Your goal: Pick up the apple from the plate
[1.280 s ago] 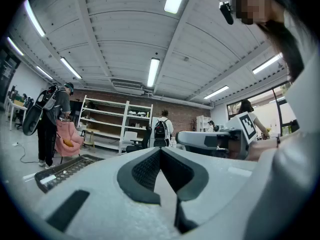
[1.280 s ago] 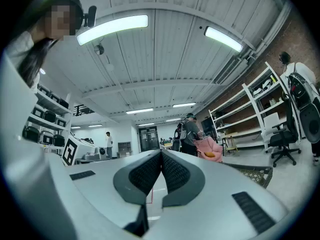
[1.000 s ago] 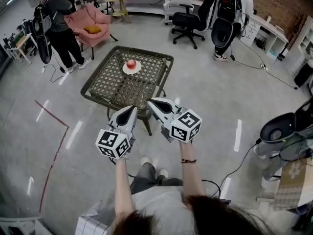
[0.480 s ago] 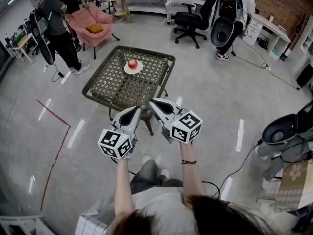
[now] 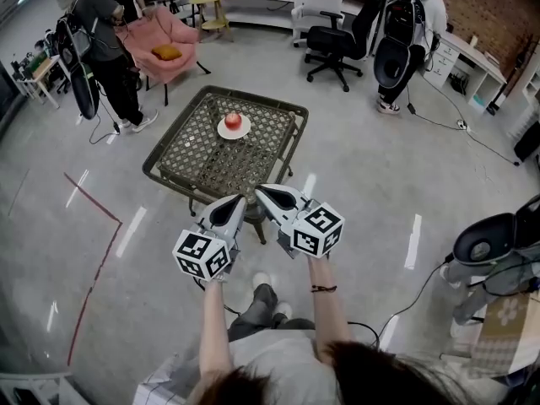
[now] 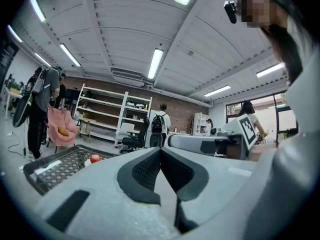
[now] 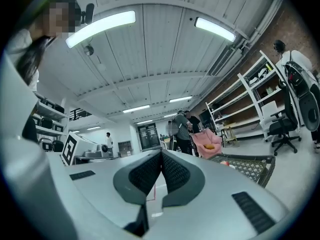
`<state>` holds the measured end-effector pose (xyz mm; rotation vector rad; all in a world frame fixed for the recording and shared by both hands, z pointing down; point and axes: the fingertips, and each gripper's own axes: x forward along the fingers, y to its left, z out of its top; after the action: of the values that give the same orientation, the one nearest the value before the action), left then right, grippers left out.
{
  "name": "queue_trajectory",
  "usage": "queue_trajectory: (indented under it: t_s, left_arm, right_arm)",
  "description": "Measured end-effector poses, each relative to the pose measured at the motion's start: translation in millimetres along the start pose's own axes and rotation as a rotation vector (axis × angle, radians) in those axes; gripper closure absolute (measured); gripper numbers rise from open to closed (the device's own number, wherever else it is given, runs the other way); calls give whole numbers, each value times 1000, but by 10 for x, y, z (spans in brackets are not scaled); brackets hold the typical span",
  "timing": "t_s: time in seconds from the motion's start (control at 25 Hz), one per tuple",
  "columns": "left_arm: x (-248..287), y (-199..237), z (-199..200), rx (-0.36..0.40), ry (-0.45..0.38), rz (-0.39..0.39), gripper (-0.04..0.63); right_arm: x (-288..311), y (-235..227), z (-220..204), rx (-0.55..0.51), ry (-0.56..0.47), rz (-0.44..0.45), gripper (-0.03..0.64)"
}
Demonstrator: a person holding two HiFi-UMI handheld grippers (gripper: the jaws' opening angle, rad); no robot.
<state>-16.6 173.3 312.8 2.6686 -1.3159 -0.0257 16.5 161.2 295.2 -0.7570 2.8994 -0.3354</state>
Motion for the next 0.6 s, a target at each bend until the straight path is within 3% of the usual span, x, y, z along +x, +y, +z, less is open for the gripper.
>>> queue_trajectory:
  t_s: [0.6]
  left_arm:
    - [515, 590, -46, -3, 33, -5, 584]
  right_arm:
    - [425, -623, -49, 15, 26, -18, 607]
